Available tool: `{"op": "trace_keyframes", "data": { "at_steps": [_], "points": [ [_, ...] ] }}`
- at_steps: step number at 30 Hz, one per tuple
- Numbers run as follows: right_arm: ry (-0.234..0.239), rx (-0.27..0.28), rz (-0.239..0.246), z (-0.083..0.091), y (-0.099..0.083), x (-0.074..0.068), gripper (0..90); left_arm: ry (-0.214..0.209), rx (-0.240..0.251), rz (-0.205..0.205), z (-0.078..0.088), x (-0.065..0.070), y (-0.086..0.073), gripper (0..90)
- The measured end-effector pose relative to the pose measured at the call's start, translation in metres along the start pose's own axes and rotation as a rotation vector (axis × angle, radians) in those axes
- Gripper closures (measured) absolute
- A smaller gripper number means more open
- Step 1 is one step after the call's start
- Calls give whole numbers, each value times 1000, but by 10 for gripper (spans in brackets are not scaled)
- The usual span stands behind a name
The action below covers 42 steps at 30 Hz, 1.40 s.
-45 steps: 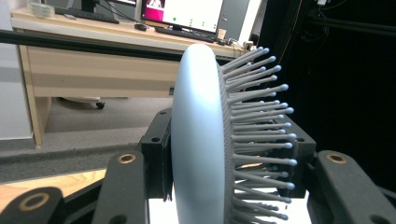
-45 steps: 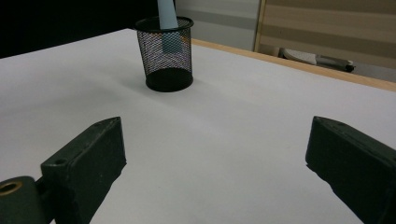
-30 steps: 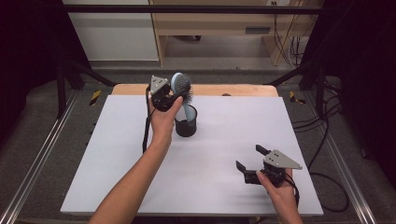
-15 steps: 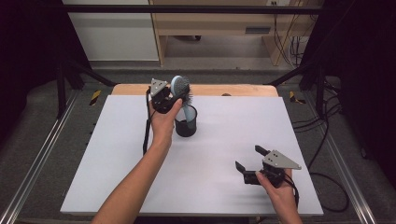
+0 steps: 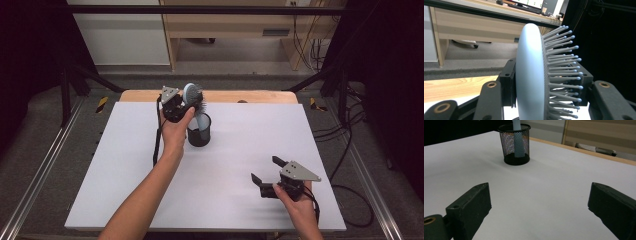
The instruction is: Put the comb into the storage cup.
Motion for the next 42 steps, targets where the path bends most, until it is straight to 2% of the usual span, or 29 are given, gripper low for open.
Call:
{"op": "trace_keyframes", "data": {
  "at_steps": [5, 22, 26, 28, 32, 37, 42],
  "points": [
    [-3, -1, -1, 0, 0, 1, 50, -4, -13, -9, -1, 1, -2, 486],
    [-6, -2, 2, -1, 1, -2, 49, -13, -18, 1, 2, -4, -7, 483],
    [3, 2, -3, -1, 1, -4, 48, -17, -20, -13, 3, -1, -8, 482],
    [5, -2, 8, -1, 0, -5, 48, -14, -22, 1, 2, 0, -7, 483],
    [8, 0, 24, 2, 0, -5, 48, -12, -22, 0, 1, -1, -7, 482],
    [5, 7, -9, 0, 1, -3, 48, -22, -27, -1, 2, -2, -7, 482],
    [5, 1, 21, -1, 0, -6, 48, -26, -25, 5, 5, -4, -7, 482]
  ]
}}
Point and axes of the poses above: each handheld gripper's, and its own axes: z roughly backward along the jaws, y roughly out of its top, x roughly to its right, the point moved 8 cm from there along -z, roughly forward along the jaws, and after that the axes turned 13 degrees about -y, right-handed, at the moved point
